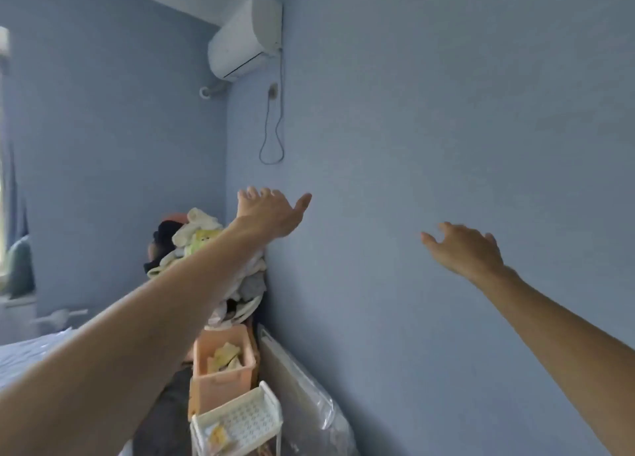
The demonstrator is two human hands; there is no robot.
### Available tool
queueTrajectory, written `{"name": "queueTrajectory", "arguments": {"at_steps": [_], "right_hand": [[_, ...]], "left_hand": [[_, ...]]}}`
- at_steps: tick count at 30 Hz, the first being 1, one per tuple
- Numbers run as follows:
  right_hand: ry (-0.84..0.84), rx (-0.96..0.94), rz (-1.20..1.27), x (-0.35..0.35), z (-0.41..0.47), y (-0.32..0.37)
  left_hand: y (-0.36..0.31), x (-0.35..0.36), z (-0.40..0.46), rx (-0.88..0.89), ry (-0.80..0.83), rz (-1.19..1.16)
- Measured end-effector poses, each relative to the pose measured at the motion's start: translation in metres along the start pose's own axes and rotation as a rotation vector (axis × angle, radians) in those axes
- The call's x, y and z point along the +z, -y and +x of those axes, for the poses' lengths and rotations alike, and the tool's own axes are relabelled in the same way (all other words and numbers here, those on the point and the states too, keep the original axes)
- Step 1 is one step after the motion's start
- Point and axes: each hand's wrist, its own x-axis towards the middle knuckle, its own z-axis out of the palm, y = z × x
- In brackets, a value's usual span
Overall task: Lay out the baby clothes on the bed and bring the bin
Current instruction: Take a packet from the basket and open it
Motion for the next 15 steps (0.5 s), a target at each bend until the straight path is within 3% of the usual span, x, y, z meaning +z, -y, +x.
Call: {"name": "queueTrajectory", "arguments": {"at_steps": [4, 8, 15], "right_hand": [[0.036, -0.13, 0.088, 0.05, 0.063, 0.051], [0.145, -0.276, 0.129, 0.109, 0.106, 0.092], [0.355, -0.37, 0.312, 0.241, 0.188, 0.141]], "left_hand": [[0.038, 0.034, 0.049, -0.036, -0.041, 0.031], [0.064, 0.092, 0.079, -0.046, 0.098, -0.033], [0.122, 0.216, 0.132, -0.12, 0.171, -0.138]]}}
